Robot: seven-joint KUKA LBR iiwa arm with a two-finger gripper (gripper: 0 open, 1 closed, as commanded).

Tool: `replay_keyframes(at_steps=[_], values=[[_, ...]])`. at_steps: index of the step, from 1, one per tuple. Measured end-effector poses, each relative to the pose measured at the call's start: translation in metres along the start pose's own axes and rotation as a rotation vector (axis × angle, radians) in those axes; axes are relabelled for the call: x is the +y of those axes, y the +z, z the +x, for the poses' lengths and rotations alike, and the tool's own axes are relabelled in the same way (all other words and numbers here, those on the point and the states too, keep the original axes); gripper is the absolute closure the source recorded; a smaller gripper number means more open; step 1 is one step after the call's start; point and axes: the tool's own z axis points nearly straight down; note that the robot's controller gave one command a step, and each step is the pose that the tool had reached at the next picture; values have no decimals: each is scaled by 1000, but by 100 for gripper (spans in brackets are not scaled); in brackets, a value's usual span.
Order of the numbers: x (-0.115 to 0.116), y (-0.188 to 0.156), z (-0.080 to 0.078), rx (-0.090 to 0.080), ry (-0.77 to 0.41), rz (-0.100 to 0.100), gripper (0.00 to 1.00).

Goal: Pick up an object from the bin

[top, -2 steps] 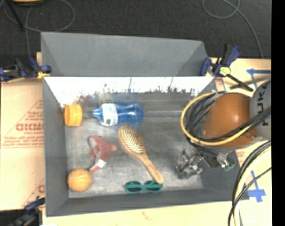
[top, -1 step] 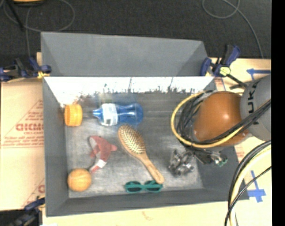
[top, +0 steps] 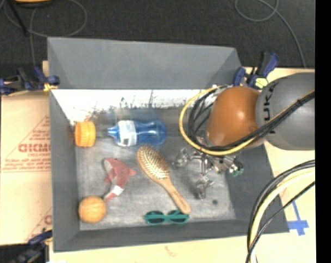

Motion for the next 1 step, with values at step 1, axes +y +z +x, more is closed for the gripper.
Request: replay_keyframes(at_steps=[1], values=[[0,0,1,1,0,0,0]])
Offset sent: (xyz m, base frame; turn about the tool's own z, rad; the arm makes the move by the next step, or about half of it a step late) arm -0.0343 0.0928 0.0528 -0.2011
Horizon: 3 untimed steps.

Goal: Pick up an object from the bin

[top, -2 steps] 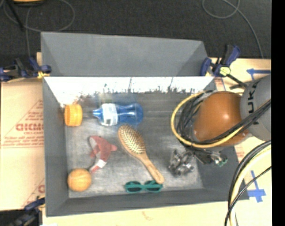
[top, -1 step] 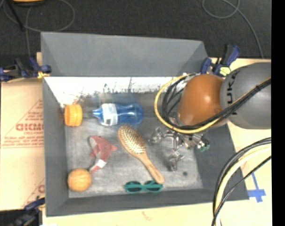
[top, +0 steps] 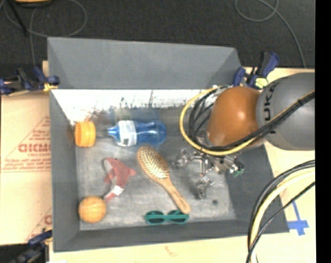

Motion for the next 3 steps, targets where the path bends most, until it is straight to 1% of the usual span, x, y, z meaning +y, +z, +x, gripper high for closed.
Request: replay_keyframes(at_steps=[1,2,3], values=[[32,-17,-5,6,-69,-1,0],[91,-30,0,0,-67,0,0],[120,-22,1,7,-94,-4,0]])
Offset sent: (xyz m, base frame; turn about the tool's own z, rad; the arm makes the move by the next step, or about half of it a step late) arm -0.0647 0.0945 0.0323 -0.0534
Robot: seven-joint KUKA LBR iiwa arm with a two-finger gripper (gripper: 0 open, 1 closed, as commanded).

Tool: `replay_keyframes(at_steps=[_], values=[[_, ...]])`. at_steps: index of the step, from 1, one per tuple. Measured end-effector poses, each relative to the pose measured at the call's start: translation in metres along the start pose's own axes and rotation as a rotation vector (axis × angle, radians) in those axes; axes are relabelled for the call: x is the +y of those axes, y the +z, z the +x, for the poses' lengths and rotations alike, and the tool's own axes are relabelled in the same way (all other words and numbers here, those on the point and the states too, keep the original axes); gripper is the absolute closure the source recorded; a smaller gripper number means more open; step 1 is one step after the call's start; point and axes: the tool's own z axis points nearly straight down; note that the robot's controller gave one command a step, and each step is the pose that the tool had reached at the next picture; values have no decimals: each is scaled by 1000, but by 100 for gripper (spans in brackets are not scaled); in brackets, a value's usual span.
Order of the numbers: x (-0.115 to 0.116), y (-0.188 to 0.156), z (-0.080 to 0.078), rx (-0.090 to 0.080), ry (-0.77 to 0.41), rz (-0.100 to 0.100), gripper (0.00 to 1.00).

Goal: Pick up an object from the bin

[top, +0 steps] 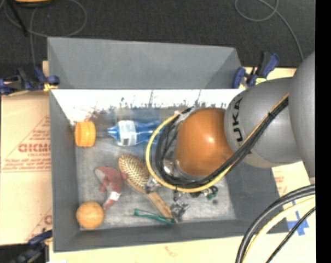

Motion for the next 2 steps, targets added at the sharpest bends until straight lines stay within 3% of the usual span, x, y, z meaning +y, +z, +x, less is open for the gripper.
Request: replay_keyframes(at_steps=[1,2], values=[[23,21,-1,-12,-160,8,100],[23,21,-1,-12,-161,8,100]])
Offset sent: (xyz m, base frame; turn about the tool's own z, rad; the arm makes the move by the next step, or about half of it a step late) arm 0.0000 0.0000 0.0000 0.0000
